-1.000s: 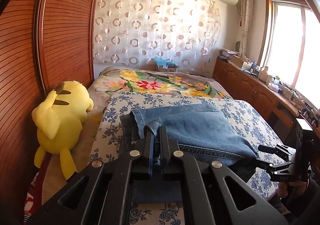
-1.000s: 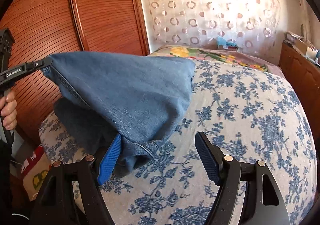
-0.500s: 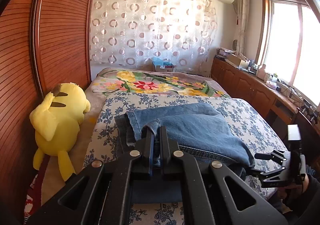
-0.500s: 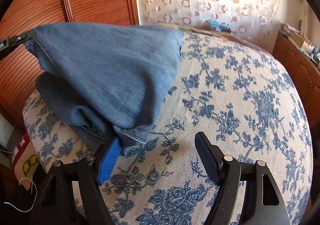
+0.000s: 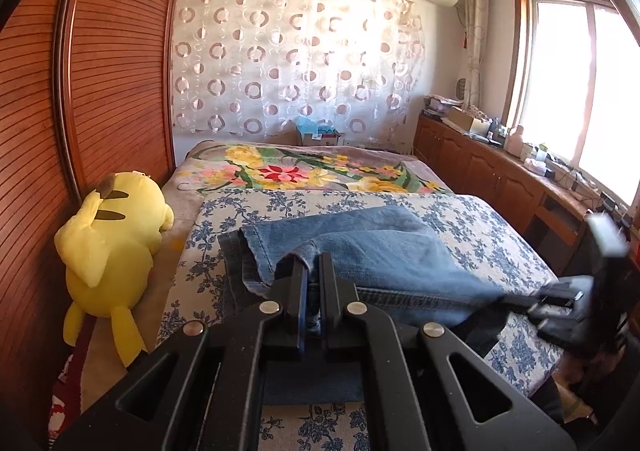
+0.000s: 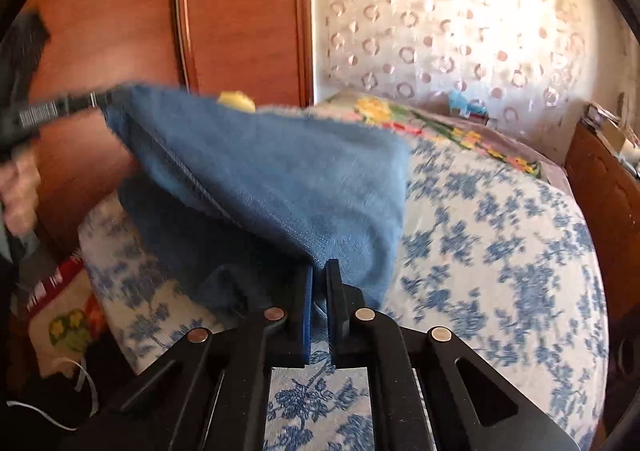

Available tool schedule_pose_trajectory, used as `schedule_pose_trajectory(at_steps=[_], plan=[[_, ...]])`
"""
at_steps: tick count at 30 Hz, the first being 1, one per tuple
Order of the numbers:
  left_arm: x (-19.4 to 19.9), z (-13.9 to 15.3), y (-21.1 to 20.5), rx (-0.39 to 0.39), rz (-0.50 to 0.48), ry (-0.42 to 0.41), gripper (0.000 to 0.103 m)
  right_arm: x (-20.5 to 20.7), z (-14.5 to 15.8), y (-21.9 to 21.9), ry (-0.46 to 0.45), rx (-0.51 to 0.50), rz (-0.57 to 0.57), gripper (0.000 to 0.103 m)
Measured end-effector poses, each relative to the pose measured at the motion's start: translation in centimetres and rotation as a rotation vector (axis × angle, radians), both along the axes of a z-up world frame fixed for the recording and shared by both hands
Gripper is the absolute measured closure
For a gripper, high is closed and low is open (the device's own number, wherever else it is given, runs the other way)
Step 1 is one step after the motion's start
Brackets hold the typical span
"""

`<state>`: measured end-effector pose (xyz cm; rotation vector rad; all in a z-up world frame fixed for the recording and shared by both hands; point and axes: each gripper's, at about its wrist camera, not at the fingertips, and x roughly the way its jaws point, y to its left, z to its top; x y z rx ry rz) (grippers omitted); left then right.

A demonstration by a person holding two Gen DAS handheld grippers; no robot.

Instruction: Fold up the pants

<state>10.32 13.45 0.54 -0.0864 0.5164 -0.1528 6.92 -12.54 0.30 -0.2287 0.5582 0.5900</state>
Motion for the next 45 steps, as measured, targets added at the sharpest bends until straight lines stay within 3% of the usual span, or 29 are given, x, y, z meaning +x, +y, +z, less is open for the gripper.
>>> schedule_pose_trajectory(at_steps=[5, 11, 14, 16, 21, 22, 24, 30, 36, 39, 42, 45], plan=[[0.0, -0.6, -0.2, 0.004, 0.005, 0.004, 0.098, -1.0, 2.0, -2.4, 0.026, 0.088, 0.02, 0.099], [-0.1, -1.9, -0.4, -0.011, -0.025, 0.036, 0.098, -1.3, -0.5, -2.7, 0.08, 0.027, -0.007, 0.099], [-0.2, -2.4, -0.8, -0.005, -0.031, 0.041, 0.098, -1.2, -1.4, -2.1, 0.077, -0.009, -0.042, 0.089], [-0.3, -2.5, -0.7, -0.015, -0.026, 0.042, 0.098, -0.9, -1.9, -1.7, 0.075, -0.034, -0.064, 0.078], [-0.6, -2.4, 0.0, -0.026, 0.0, 0.03, 0.098, -0.3, -2.8, -0.6, 0.104, -0.052, -0.047, 0.075], [-0.7, -2.3, 0.1, -0.025, 0.009, 0.025, 0.098, -0.3, -3.0, -0.3, 0.102, -0.053, -0.042, 0.076], [-0.9, -2.2, 0.6, -0.036, 0.02, 0.018, 0.098, -0.8, -2.8, -0.3, 0.105, -0.042, -0.001, 0.098], [-0.8, -3.6, 1.4, -0.035, 0.045, 0.05, 0.098, -2.2, -1.5, -0.8, 0.08, -0.022, 0.03, 0.1], [-0.6, -6.3, 1.8, -0.006, 0.043, 0.125, 0.098, -2.7, -1.5, -1.4, 0.119, -0.004, 0.056, 0.1], [-0.8, -6.8, 2.0, -0.013, 0.042, 0.143, 0.098, -2.7, -1.1, -2.1, 0.112, 0.005, 0.027, 0.1], [-1.1, -6.7, 2.3, -0.027, 0.04, 0.15, 0.09, -2.5, -0.4, -2.9, 0.093, 0.02, -0.023, 0.088], [-1.5, -6.2, 2.6, -0.021, 0.052, 0.134, 0.072, -1.6, -0.2, -3.3, 0.089, 0.039, -0.065, 0.073]])
